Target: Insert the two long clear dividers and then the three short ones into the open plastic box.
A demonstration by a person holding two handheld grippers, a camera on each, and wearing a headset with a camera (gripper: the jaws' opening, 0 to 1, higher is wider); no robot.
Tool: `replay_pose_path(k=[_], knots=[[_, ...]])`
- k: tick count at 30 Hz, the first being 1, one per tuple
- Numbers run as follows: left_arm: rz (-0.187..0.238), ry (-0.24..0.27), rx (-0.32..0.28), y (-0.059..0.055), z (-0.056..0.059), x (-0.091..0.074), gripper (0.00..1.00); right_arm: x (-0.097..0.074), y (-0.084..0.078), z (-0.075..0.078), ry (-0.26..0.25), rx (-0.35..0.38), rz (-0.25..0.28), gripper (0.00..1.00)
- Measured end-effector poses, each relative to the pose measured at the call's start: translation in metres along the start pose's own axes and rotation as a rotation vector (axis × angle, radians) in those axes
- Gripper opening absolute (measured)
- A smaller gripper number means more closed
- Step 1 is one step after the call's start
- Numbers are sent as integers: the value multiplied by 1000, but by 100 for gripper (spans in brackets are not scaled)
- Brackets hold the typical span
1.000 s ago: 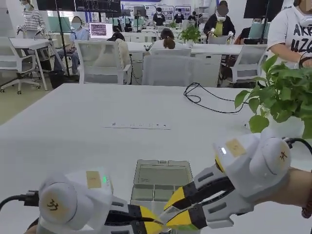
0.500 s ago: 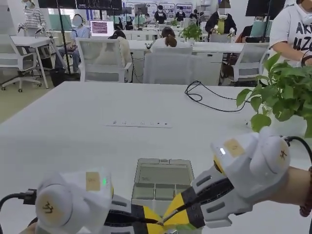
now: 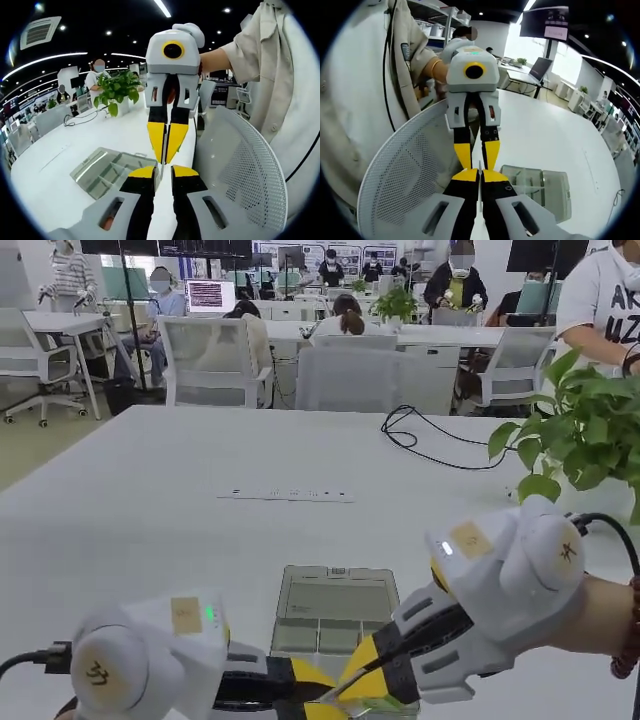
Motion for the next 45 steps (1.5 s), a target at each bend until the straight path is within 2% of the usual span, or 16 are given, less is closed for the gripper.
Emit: replay_pose_path(k=[5,9,11,17,21,32,39,45], knots=[[3,44,-8,-3,-5,-1,22,-1,-3,9,-22,18,-34,2],[26,87,-40,-5,-11,-3,37,-1,-8,18,-42,19,-77,2],[34,114,-54,-6,-13,-5,41,-1,-11,24,-52,23,-94,2],[57,164,-112,-10,-16,-8,53,0,-21,37,-71,41,-196,2],[56,204,-152,-15,-20,-11,61,2,-29,47,-85,47,-258,2],[101,260,-205,-16,-28,-15,81,8,-50,65,-90,66,-400,2],[95,285,-230,-19,-31,-16,90,14,-63,71,-71,61,-481,2],[92,298,-234,-20,-34,-17,96,20,-71,77,-70,58,-530,2]])
Point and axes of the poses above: the centre of the closed fingertips' face, and the gripper's own axes: x roughly forward along the fingers, z roughly to its right, y roughly out of its top, the point moved 5 cm from there along -x, roughly backward along the fingers, and after that the axes turned 14 degrees about -y, right-handed, at the moved point
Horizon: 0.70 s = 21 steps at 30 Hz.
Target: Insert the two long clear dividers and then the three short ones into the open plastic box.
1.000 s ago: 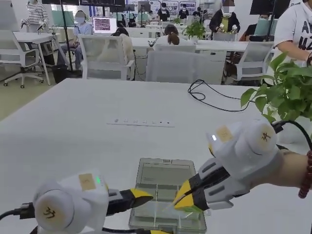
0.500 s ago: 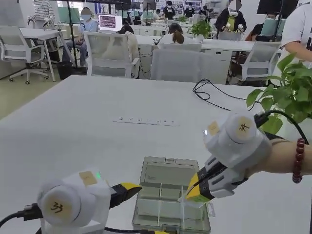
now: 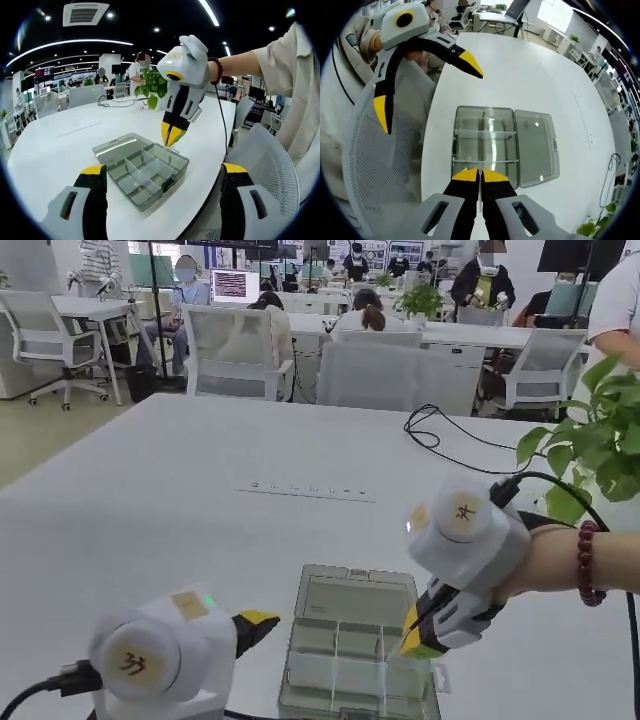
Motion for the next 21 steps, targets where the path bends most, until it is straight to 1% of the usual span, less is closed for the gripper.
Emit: replay_pose_path(k=[2,5,9,13,18,21], knots=[[6,-14,-1,1,1,0,97,3,-1,1,-2,3,-14,2],[17,-19,-2,2,1,0,99,8,-4,3,-4,-2,-36,2],[20,-20,-3,2,1,1,99,10,-5,5,2,0,-41,2],[8,-16,6,1,0,1,99,13,-6,5,13,2,-48,2],[8,-13,4,1,-1,0,97,17,-7,3,28,-8,-59,2],[3,-8,4,0,-2,-1,97,19,-7,3,29,-6,-69,2]])
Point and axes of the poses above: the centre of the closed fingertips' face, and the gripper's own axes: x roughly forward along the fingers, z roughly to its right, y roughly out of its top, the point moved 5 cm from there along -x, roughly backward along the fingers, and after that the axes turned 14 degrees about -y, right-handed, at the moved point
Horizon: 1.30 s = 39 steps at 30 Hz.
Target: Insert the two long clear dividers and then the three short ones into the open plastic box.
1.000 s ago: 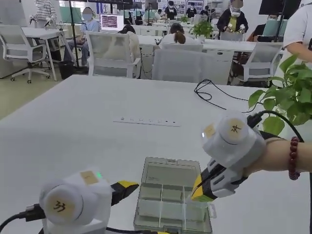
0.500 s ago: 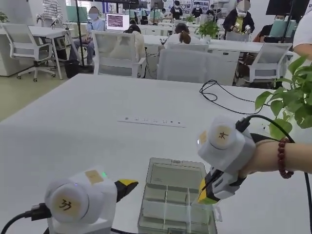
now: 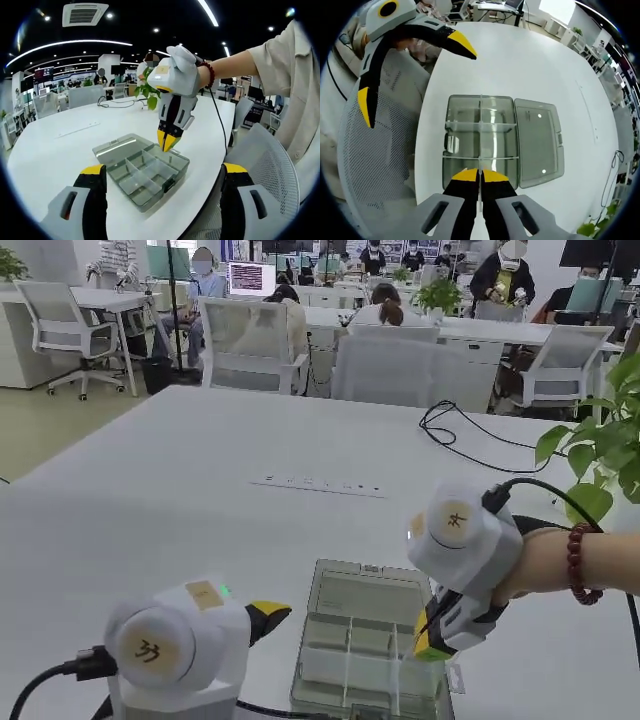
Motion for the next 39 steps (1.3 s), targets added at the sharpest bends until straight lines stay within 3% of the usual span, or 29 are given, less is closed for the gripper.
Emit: replay_pose_path(k=[11,29,39], knots=[[-8,-2,6,-1,2,-2,95,8,3,2,24,-46,-55,2],[-21,3,13,-4,3,-3,94,26,5,-2,82,-44,-158,2],[-33,15,12,-6,1,-6,93,33,0,-4,85,-34,-157,2]])
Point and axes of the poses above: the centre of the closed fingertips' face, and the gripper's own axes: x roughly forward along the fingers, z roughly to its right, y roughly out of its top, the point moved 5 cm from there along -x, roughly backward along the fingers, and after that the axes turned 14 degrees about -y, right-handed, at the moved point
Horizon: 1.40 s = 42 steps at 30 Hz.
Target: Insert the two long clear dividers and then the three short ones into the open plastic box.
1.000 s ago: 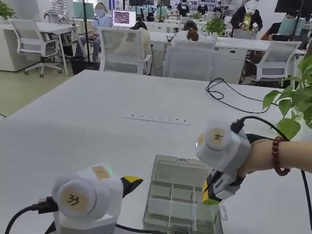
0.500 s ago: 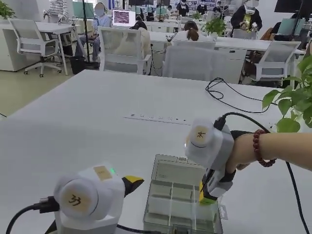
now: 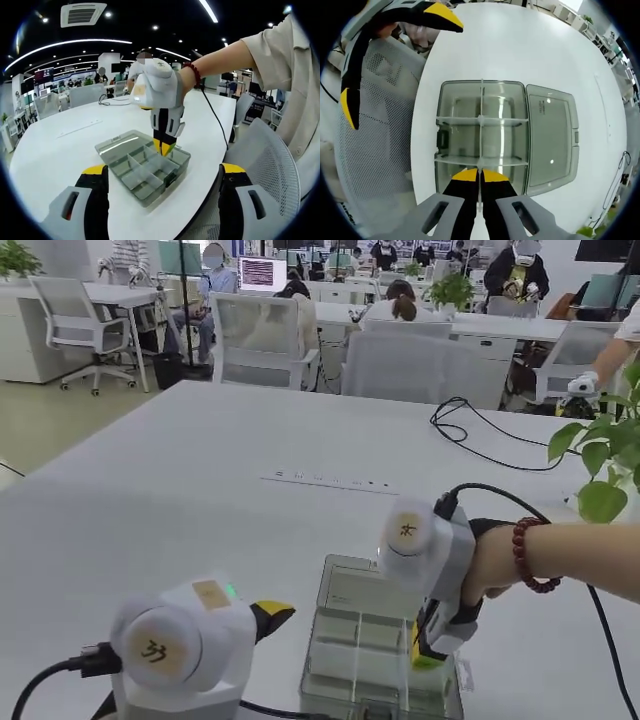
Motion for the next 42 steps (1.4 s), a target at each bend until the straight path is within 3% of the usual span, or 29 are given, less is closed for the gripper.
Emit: replay_pose_path(k=[15,23,34,39,42], knots=[[-3,8,1,1,-1,0,90,18,-2,-4,3,23,-25,2],[0,17,4,3,-3,3,90,20,-5,-5,-1,29,-1,2],[-36,33,4,0,-7,0,89,17,-5,-2,-39,48,37,7],[-61,46,10,-2,-10,-5,89,8,-7,1,-64,104,71,14],[-83,66,19,-3,-13,-9,88,2,-6,2,-82,194,114,16]])
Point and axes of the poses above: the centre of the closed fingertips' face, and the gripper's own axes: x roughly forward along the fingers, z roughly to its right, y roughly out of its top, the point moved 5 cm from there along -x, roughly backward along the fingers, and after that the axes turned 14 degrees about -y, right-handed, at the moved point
